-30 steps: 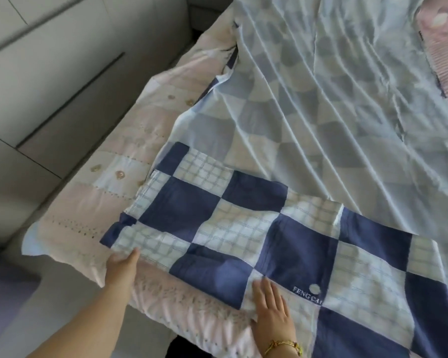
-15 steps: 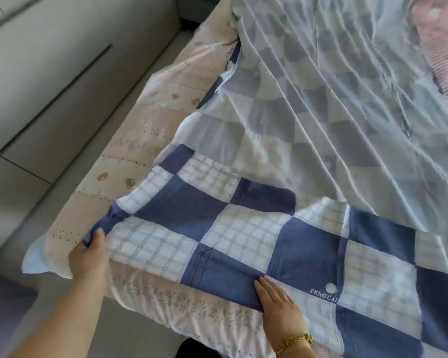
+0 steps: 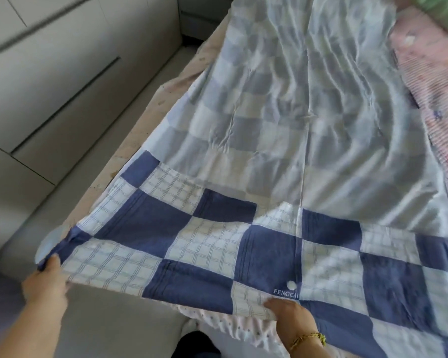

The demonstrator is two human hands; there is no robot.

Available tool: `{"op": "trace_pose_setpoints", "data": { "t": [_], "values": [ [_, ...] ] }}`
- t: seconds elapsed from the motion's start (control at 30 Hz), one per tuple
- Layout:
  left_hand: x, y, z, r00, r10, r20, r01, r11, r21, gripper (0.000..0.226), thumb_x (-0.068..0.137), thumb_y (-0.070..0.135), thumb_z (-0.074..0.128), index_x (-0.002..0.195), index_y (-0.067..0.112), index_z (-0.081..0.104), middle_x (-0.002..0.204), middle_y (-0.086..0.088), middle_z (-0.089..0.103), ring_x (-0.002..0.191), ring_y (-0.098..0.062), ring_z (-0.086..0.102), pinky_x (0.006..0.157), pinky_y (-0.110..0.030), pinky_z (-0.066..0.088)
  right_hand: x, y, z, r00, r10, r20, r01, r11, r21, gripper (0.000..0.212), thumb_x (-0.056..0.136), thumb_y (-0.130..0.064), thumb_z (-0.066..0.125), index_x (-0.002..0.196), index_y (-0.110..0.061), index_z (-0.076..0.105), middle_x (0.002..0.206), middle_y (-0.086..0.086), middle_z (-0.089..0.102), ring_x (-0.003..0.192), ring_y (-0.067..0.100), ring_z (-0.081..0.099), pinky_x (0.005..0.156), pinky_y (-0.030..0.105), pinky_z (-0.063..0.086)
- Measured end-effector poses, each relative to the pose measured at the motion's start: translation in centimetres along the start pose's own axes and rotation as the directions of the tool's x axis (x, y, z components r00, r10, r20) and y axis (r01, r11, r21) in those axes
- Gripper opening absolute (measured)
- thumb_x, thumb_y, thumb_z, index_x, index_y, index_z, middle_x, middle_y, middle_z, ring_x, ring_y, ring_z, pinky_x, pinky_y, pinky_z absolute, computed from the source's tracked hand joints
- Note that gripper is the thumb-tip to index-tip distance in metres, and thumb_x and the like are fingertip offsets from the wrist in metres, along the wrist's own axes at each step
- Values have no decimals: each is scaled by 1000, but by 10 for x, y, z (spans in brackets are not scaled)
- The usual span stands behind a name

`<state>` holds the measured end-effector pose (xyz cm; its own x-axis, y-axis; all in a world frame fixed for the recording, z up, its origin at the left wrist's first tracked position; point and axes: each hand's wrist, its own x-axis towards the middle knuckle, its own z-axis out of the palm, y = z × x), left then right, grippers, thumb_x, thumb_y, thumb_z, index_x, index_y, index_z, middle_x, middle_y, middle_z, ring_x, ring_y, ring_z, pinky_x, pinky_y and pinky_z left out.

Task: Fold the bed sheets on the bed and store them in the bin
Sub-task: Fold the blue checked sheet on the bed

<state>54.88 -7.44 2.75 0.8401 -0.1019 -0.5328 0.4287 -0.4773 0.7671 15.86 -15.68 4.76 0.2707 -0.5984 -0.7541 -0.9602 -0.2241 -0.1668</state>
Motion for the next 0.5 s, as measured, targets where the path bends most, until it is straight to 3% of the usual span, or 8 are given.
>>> {"op": "trace_pose_setpoints", "data": {
  "t": [0.07,0.13,0.2,0.3,0.33,0.4,0.47,0.5],
  "values": [
    [-6,-3,-14,1000,-6,5,6,1000,-27,48,99,26,37,138,0,35,141,-19,40,126,-33,45,82,-29,44,-8,-5,1,999,1,44,1,999,-45,54,94,-6,34,139,-36,35,145,-6,39,130,16,40,104,22,31],
    [-13,-14,-32,1000,-10,-8,10,999,-50,48,99,28,37,138,0,35,141,-19,40,120,-29,48,58,-15,51,-17,-9,3,995,-18,97,29,993,-115,52,93,-3,35,138,-30,40,143,0,42,129,20,43,105,26,33],
    [-22,-29,-49,1000,-21,14,22,1000,-7,46,99,26,38,136,-1,37,140,-22,42,113,-30,50,38,-9,44,-26,-11,6,977,9,213,35,979,-202,49,94,-3,37,139,-23,39,144,6,40,131,25,40,108,31,32],
    [-37,-42,-68,998,35,44,-42,985,169,35,97,11,42,126,-8,47,117,-26,54,69,-33,51,29,-12,40,-27,4,23,953,-4,302,90,959,-271,46,99,-17,34,145,-14,27,151,9,25,138,28,28,112,33,22],
    [-44,-42,-71,995,79,59,-91,967,237,31,96,6,42,121,-10,50,106,-23,55,60,-29,49,29,-14,41,-32,15,32,939,-87,332,197,928,-316,50,99,-24,36,146,-11,22,152,8,21,139,28,24,111,31,21],
    [-57,-42,-77,980,174,95,-197,903,383,27,94,2,43,116,-11,54,97,-20,55,58,-32,56,42,-26,49,-50,32,52,933,-147,329,262,904,-338,59,97,-33,38,146,-7,17,152,8,18,140,26,21,110,28,22],
    [-68,-40,-78,964,230,133,-265,789,554,28,93,1,45,116,-11,54,103,-30,59,82,-39,64,71,-40,47,-66,30,58,950,-155,271,216,953,-212,53,98,-24,36,145,-10,18,152,7,19,140,23,21,111,26,21],
    [-72,-37,-75,961,221,167,-277,721,636,31,92,1,46,119,-11,52,113,-34,56,99,-44,58,82,-43,42,-71,24,58,985,-109,136,122,988,-90,53,96,-15,36,146,-15,18,153,5,17,140,21,20,112,27,18]
  ]
}}
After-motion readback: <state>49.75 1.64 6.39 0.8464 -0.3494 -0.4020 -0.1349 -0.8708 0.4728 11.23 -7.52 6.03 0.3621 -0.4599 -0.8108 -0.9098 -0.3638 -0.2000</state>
